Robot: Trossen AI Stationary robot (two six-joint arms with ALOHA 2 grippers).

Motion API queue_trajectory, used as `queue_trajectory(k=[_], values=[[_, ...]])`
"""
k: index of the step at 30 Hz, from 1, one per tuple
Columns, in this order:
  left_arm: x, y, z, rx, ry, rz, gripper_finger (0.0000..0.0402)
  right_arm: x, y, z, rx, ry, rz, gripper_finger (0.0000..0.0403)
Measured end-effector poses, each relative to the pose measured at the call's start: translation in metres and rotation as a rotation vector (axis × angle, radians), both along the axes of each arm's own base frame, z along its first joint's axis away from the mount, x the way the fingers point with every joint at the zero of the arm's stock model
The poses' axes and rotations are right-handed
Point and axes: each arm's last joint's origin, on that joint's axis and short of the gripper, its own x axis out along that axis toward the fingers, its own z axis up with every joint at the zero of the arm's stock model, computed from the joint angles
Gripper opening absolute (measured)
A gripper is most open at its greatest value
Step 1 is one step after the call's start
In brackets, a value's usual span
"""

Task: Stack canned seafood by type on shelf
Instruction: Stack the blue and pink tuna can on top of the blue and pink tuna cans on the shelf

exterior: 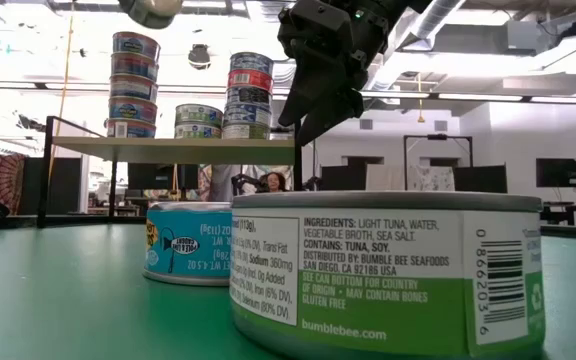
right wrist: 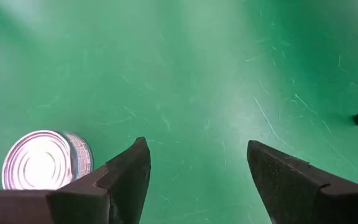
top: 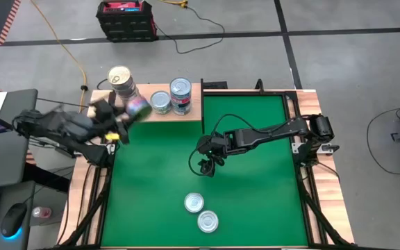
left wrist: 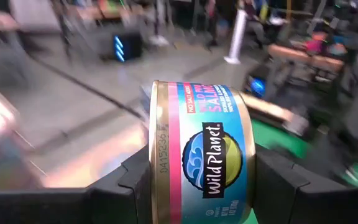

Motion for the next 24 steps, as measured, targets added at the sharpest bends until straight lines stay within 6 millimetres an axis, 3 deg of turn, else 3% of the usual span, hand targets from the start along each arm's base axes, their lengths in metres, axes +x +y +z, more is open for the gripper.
queue_trajectory(k=[6,11,18,24], values=[[-0.021,0.017,0.066,0.263,0.114,0.221,0.0186,0.000,0.000,0.000,0.013,-0.002,-0.005,0.0290],[-0.037,0.026,0.096,0.435,0.364,0.466,0.0187,0.001,0.003,0.001,0.024,-0.022,-0.011,0.0290],[-0.035,0.031,0.102,0.603,0.639,0.486,0.0189,0.007,0.003,0.006,0.034,-0.094,-0.017,0.0290],[-0.017,0.034,0.080,0.728,0.950,0.314,0.0189,0.008,0.003,0.006,0.036,-0.105,-0.017,0.0290]])
